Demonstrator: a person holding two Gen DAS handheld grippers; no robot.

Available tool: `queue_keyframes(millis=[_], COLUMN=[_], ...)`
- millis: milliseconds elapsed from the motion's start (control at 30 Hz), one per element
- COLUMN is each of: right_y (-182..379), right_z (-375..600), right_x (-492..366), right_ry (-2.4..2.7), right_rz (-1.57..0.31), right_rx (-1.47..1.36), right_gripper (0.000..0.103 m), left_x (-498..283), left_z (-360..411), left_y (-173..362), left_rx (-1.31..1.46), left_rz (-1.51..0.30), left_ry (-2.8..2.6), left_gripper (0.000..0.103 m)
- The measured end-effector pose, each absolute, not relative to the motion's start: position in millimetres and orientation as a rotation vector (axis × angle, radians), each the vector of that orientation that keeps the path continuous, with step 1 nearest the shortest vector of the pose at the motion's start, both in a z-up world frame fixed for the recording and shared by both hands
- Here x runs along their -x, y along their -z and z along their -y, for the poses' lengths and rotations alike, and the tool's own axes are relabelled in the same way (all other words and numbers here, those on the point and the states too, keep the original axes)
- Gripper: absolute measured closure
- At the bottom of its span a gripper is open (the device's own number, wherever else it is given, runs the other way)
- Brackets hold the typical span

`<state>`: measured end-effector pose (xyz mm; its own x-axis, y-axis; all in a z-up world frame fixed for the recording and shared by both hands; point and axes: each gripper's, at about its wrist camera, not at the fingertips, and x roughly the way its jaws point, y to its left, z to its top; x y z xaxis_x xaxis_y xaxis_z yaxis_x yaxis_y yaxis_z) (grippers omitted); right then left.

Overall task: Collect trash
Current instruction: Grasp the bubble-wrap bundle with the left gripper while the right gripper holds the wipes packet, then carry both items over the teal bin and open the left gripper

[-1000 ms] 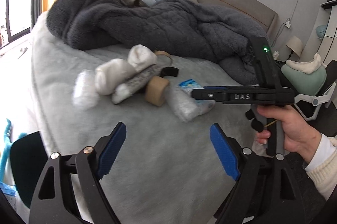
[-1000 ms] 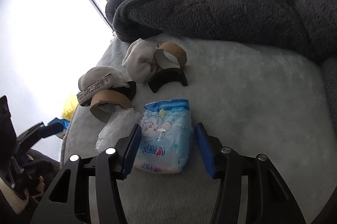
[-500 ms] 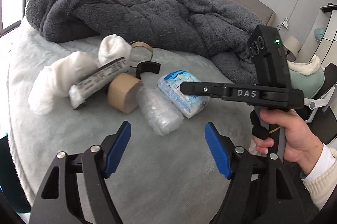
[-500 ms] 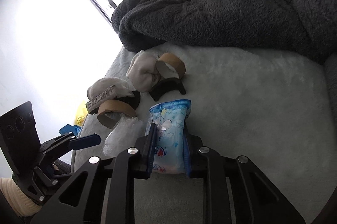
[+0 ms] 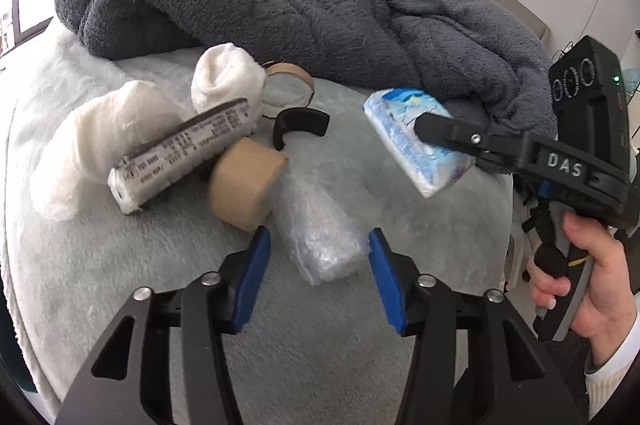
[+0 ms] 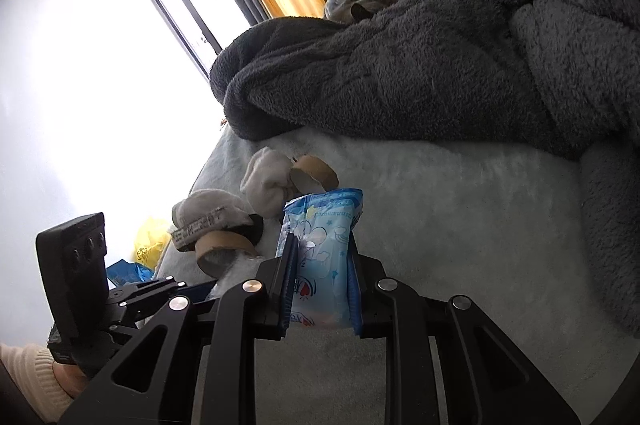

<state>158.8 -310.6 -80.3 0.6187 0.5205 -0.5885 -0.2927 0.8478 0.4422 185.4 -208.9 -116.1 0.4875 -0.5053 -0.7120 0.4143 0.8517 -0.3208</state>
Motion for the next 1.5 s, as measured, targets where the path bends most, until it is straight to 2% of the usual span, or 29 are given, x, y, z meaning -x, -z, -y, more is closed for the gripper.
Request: queue_keyframes(millis=[33, 233, 600, 1033, 1400, 1500], right_y=[79, 69, 46, 34, 28, 26], right_z=[309, 299, 277, 227, 183, 170], right_x=[-159, -160, -172, -188, -195, -196], right_ry=[-0.476, -0.462, -0.451, -0.488, -0.537, -0.553], right_rz=[-0.768, -0.75, -0.677, -0.655, -0.653, -0.655], right_rx=[-0.312, -0.27, -0.282, -0.269, -0.251, -0.243], right_gripper=[0.08, 0.08, 0.08, 0.08, 0.08, 0.08], left_x=[-187, -187, -171, -164, -145, -148], left_z=[209, 206, 184, 153, 121, 110], left_y=[116, 112, 85, 109, 90, 97], left_rx=[0.106, 0.124, 0.137, 0.141, 0.148, 0.173], left_rz=[-0.903, -0.904, -0.842, -1.039, -1.014, -1.068], left_ry=[0.562, 0.599, 0.685, 0.699, 0.709, 0.687], left_gripper=[0.059, 0.065, 0.067, 0.068, 0.068, 0.069])
